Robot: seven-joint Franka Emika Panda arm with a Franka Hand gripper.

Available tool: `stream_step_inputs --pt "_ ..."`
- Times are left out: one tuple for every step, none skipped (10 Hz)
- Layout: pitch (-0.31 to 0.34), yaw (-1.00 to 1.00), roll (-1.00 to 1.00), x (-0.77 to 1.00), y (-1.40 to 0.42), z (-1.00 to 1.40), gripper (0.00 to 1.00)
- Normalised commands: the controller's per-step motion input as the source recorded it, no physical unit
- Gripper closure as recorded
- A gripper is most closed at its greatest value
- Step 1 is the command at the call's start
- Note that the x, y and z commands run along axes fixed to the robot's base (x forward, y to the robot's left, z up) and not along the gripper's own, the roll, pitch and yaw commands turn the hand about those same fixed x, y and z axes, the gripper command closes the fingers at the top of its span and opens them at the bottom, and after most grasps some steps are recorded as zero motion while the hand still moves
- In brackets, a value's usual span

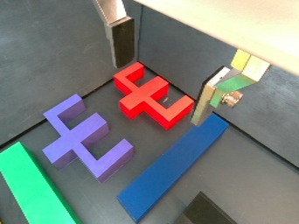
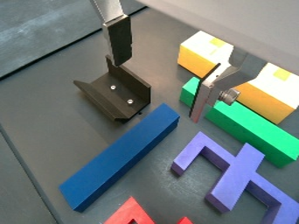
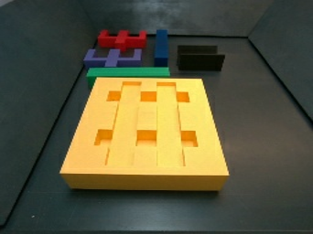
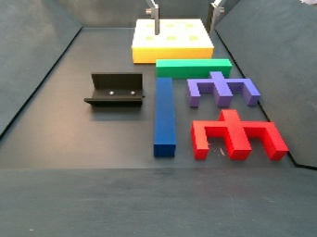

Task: Pick up the green object. Move up. Move to above the board. Insert the green object.
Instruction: Pick up the green object.

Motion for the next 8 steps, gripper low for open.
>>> stream_step_inputs --pt "0.000 0.00 -0.01 0.00 0.00 0.00 0.00" --pt "0.000 0.00 0.00 0.04 0.00 0.00 0.00" --pt "-0.036 -0.03 -0.02 0.00 0.00 -0.02 0.00" --pt "-0.086 -0.25 -0.10 0.00 -0.07 -0.03 0.00" --pt "-0.076 -0.50 -0.08 0.03 -0.27 0.00 0.00" --pt "-0.001 -0.73 -0.06 0.06 -0.44 0.00 0.00" --pt "-0.056 -0.81 -0.10 0.00 -0.31 0.00 0.00" --pt "-0.083 -0.85 -0.11 0.00 -0.25 0.00 0.00"
